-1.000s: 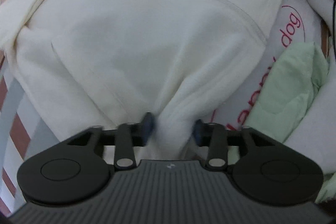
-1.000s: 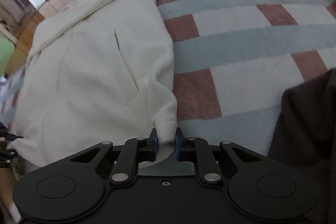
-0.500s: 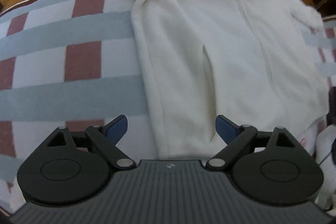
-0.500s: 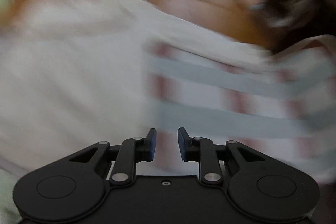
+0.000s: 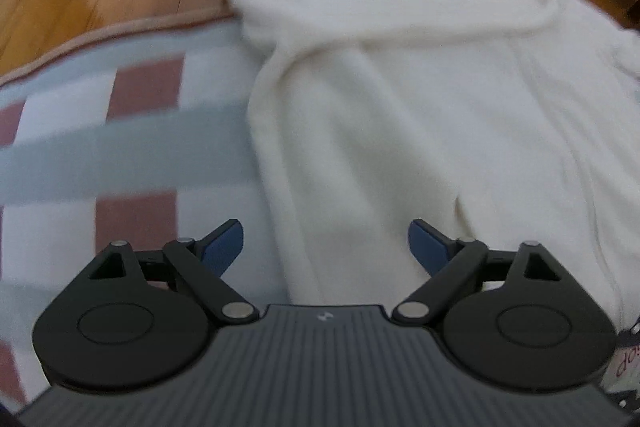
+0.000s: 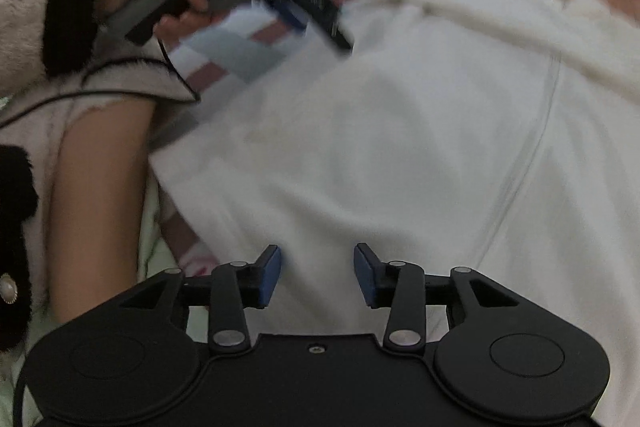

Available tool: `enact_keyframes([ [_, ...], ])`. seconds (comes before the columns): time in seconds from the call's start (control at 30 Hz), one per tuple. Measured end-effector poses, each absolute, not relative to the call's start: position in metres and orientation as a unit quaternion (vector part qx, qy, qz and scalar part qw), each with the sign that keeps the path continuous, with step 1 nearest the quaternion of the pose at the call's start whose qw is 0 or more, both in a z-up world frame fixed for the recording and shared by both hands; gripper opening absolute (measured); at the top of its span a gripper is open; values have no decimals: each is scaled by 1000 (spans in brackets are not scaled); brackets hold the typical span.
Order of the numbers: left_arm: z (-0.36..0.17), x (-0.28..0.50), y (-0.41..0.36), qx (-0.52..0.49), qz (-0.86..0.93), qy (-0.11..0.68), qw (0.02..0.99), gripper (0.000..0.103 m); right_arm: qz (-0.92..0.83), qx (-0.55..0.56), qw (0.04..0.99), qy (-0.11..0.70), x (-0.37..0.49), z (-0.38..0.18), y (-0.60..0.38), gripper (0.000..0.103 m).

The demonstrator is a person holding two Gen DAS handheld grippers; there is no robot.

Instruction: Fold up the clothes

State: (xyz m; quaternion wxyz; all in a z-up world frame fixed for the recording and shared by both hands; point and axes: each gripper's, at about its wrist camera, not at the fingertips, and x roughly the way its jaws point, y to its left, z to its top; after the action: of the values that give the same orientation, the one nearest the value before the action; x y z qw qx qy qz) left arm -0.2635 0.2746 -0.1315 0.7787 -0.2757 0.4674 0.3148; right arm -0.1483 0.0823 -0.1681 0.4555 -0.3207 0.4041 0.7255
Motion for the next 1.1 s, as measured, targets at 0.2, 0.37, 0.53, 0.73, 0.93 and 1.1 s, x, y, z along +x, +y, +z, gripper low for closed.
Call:
enact_keyframes([
  [0.2,-135,-265,266,-240,311,479,785,2,739,-306,393,453,-143,-169,76,46],
  [0.37,-125,-274,255,-194,368,480,773,3,717,-264,322,559,-128,-180,80,43],
  [0.53,-116,-275,258,-200,387,466,770,15,707,-287,358,539,-131,-171,63,43],
  [0.73,-82,-287,249,-208,364,407,812,58,605,-137,496,608,-56,-130,47,49],
  [0.93,-59,-277,222,-187,319,367,854,68,556,20,572,603,-35,-77,32,55],
  [1.1,-58,-266,210,-165,302,351,871,68,545,34,623,560,-50,-48,50,55],
])
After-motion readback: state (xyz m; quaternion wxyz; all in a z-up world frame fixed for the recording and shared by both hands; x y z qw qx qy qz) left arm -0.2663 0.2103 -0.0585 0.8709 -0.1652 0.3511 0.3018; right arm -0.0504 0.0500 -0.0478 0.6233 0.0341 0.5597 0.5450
